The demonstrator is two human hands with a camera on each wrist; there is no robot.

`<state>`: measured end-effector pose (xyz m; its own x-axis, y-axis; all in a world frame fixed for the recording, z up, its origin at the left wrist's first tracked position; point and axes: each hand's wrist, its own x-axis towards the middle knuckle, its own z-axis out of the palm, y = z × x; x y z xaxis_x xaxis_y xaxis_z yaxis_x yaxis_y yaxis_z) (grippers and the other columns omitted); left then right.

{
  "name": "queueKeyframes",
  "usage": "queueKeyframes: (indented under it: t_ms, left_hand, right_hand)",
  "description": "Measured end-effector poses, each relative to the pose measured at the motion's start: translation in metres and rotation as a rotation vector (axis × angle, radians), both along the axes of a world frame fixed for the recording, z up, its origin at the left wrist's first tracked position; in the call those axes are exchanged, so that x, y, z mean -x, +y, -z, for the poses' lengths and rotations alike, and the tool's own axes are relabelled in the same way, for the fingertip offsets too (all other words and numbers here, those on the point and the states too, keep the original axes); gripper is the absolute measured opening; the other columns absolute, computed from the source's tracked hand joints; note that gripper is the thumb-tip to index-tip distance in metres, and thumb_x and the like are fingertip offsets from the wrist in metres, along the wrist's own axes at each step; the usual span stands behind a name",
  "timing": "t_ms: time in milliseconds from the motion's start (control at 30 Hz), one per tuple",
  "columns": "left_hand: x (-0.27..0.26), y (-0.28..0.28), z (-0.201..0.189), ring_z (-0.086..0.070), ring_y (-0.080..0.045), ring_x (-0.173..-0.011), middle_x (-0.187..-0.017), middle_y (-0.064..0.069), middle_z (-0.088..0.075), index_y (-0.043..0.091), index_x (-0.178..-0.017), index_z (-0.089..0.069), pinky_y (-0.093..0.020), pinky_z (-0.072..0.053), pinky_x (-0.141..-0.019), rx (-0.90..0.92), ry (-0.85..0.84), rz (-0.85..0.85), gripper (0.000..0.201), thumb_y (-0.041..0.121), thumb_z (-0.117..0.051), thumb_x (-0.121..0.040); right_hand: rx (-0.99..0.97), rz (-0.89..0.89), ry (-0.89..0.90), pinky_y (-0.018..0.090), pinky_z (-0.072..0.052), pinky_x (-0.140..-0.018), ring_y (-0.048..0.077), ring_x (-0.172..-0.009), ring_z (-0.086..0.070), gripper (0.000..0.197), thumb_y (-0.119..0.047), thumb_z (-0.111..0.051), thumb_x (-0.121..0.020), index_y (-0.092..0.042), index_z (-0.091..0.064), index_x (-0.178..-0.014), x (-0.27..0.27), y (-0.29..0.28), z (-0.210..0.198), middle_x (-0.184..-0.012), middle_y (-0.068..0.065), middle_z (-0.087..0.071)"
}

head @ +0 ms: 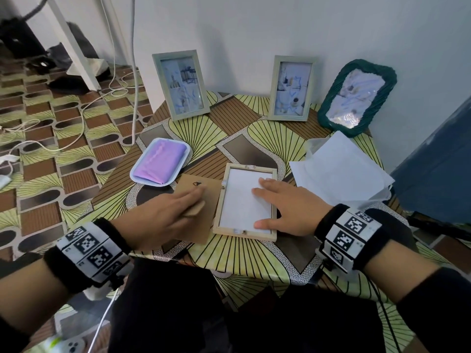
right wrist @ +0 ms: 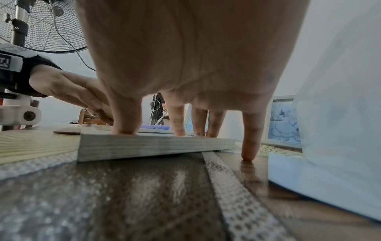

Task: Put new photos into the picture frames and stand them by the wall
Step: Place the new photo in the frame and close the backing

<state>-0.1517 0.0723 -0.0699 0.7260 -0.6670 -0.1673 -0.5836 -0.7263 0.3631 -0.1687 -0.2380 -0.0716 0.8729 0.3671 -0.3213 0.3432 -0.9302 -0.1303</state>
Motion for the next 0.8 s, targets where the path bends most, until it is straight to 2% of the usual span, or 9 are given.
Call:
queueKeyframes:
  t_ms: [33,133,200,300,467,533,667,800]
  left_hand:
    - [0.0,0.0,0.002,-0.024,-0.008,-0.146,-0.163,0.011,-0.013,0.026,-0.158,-0.008,-0.015,-0.017,-0.115,0.006,0.004,-0.022,0.063,0.036,-0.039,-0.103]
    - [0.001,-0.002,0.011,-0.003,-0.002,-0.15,-0.163,0.014,-0.003,0.028,-0.157,-0.006,-0.025,-0.01,-0.122,-0.06,0.005,-0.069,0.068,0.037,-0.044,-0.102]
    - [-0.001,-0.003,0.015,0.002,-0.003,-0.15,-0.164,0.012,-0.001,0.026,-0.157,-0.004,-0.025,-0.007,-0.123,-0.075,0.023,-0.087,0.07,0.025,-0.045,-0.101]
    - [-0.003,-0.003,0.016,0.0,-0.004,-0.15,-0.163,0.009,-0.003,0.023,-0.157,-0.006,-0.02,-0.006,-0.121,-0.055,0.042,-0.103,0.077,0.004,-0.043,-0.093]
    - [-0.002,-0.001,0.017,-0.017,-0.008,-0.149,-0.161,0.006,-0.018,0.019,-0.156,-0.023,-0.015,-0.008,-0.116,0.078,0.031,-0.169,0.075,-0.006,-0.043,-0.087]
    - [-0.001,0.001,0.017,-0.025,-0.011,-0.147,-0.16,0.005,-0.026,0.019,-0.154,-0.029,-0.014,-0.012,-0.114,0.134,0.034,-0.2,0.07,-0.005,-0.043,-0.089]
    - [0.006,0.003,0.014,-0.042,-0.011,-0.136,-0.15,0.005,-0.044,0.024,-0.151,-0.035,-0.018,-0.029,-0.109,0.259,0.002,-0.256,0.057,0.005,-0.046,-0.099]
    - [0.01,-0.001,0.006,-0.042,-0.006,-0.135,-0.149,0.007,-0.046,0.021,-0.148,-0.043,-0.015,-0.028,-0.108,0.412,-0.036,-0.322,0.044,0.023,-0.041,-0.103]
  right_hand:
    - [-0.001,0.0,-0.002,0.044,-0.018,-0.117,0.013,-0.15,-0.002,0.086,-0.071,-0.046,-0.086,-0.031,-0.012,-0.154,0.0,0.0,0.001,-0.164,-0.005,-0.001]
    - [-0.004,-0.004,-0.007,0.043,-0.018,-0.118,0.013,-0.15,-0.002,0.087,-0.072,-0.046,-0.085,-0.032,-0.012,-0.154,-0.001,-0.002,0.002,-0.164,-0.006,-0.001]
    - [0.005,-0.007,-0.008,0.043,-0.018,-0.118,0.012,-0.15,-0.002,0.087,-0.073,-0.044,-0.085,-0.032,-0.011,-0.154,-0.001,-0.002,0.002,-0.164,-0.006,0.0]
    - [0.011,-0.006,-0.008,0.043,-0.019,-0.119,0.012,-0.15,-0.002,0.088,-0.074,-0.044,-0.085,-0.032,-0.01,-0.154,-0.001,-0.002,0.003,-0.164,-0.007,0.001]
    - [0.015,-0.01,-0.015,0.042,-0.019,-0.119,0.012,-0.15,-0.001,0.088,-0.074,-0.043,-0.085,-0.032,-0.01,-0.155,-0.001,-0.002,0.002,-0.164,-0.007,0.001]
    - [0.02,-0.009,-0.015,0.041,-0.018,-0.118,0.011,-0.15,-0.001,0.088,-0.074,-0.043,-0.085,-0.032,-0.009,-0.155,-0.001,-0.002,0.003,-0.164,-0.007,0.002]
    - [0.016,-0.009,-0.02,0.041,-0.018,-0.118,0.011,-0.15,-0.001,0.088,-0.074,-0.043,-0.085,-0.032,-0.009,-0.155,0.0,-0.001,0.002,-0.164,-0.008,0.002]
    - [0.017,-0.016,-0.022,0.041,-0.02,-0.119,0.01,-0.15,0.001,0.088,-0.074,-0.042,-0.085,-0.032,-0.008,-0.155,0.0,-0.002,0.003,-0.164,-0.007,0.003]
